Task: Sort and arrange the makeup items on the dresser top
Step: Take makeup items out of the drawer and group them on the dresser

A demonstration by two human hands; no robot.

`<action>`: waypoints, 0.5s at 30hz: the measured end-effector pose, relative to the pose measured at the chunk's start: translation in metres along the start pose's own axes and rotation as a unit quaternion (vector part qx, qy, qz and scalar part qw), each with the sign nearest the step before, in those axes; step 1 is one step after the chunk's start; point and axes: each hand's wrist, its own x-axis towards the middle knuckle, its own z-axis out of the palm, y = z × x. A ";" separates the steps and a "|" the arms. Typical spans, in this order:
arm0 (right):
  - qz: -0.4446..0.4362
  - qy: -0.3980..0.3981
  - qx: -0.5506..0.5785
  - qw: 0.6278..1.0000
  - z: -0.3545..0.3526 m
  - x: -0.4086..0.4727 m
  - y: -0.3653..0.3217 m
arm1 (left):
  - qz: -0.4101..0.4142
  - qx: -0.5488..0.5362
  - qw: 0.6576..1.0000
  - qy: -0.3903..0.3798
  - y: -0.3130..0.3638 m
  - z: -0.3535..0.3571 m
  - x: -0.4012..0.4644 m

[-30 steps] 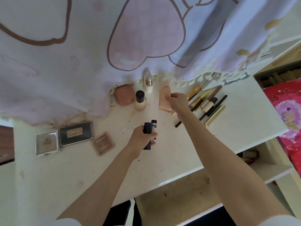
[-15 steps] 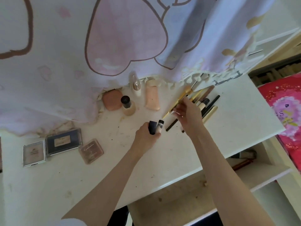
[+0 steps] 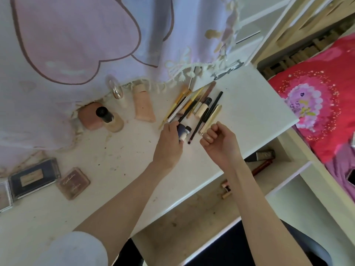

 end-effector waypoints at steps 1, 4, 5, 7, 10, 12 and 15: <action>-0.001 0.003 0.004 1.000 -0.003 -0.002 0.000 | 0.007 0.001 1.000 0.011 0.001 0.001 -0.001; -0.003 0.010 0.013 1.000 -0.013 -0.010 0.001 | 0.018 0.026 0.999 0.012 -0.002 0.003 -0.009; -0.003 0.011 0.014 1.000 -0.016 -0.014 0.002 | 0.023 0.046 0.999 0.005 -0.004 0.004 -0.012; -0.009 0.017 0.013 1.000 -0.023 -0.022 0.004 | 0.042 0.091 0.995 -0.017 -0.008 0.004 -0.018; -0.025 0.043 -0.003 0.999 -0.039 -0.039 0.007 | 0.064 0.117 0.991 -0.032 -0.014 0.000 -0.029; -0.038 0.072 -0.012 0.997 -0.053 -0.050 0.010 | 0.076 0.105 0.991 -0.016 -0.016 -0.003 -0.042; -0.047 0.121 -0.012 0.991 -0.079 -0.064 0.018 | 0.120 0.105 0.987 0.026 -0.018 -0.001 -0.070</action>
